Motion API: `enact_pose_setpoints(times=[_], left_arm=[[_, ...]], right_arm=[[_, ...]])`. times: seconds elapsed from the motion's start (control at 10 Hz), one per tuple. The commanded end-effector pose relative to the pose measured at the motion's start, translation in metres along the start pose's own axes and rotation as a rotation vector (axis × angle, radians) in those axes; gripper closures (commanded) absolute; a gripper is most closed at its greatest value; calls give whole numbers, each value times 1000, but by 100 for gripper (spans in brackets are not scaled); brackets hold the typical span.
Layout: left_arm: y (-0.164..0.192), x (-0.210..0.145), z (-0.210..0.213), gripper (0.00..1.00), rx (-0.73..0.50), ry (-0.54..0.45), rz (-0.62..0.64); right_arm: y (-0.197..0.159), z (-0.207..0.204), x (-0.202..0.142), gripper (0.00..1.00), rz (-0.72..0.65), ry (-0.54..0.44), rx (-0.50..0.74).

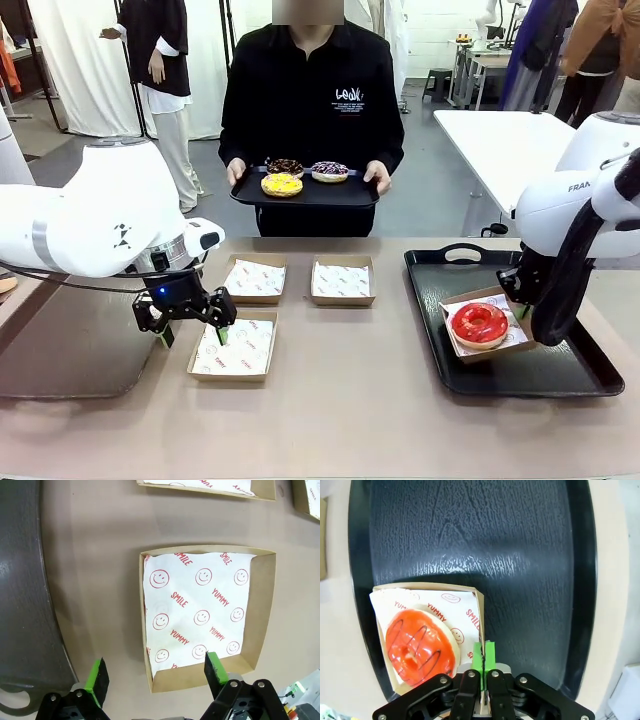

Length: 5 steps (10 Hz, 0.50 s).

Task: Individually package the donuts and arrange them on the tray.
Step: Place the picked Paper togo box on the Handle tray while simultaneously picking up another Paper togo box from the table with the other hand.

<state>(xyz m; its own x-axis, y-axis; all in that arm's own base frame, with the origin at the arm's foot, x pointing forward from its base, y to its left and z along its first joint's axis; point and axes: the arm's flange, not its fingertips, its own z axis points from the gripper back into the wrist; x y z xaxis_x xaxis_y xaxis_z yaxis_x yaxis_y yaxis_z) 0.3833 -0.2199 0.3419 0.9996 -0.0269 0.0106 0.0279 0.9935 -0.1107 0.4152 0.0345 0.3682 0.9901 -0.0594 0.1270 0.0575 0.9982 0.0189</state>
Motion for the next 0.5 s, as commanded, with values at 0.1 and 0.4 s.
enact_pose_setpoints(times=[0.1, 0.4], left_arm=[[-6, 10, -8, 0, 28, -24, 22], [-7, 16, -21, 0, 53, -86, -29]], right_arm=[[-4, -13, 3, 99, 15, 8, 42], [-7, -17, 5, 99, 10, 15, 47]])
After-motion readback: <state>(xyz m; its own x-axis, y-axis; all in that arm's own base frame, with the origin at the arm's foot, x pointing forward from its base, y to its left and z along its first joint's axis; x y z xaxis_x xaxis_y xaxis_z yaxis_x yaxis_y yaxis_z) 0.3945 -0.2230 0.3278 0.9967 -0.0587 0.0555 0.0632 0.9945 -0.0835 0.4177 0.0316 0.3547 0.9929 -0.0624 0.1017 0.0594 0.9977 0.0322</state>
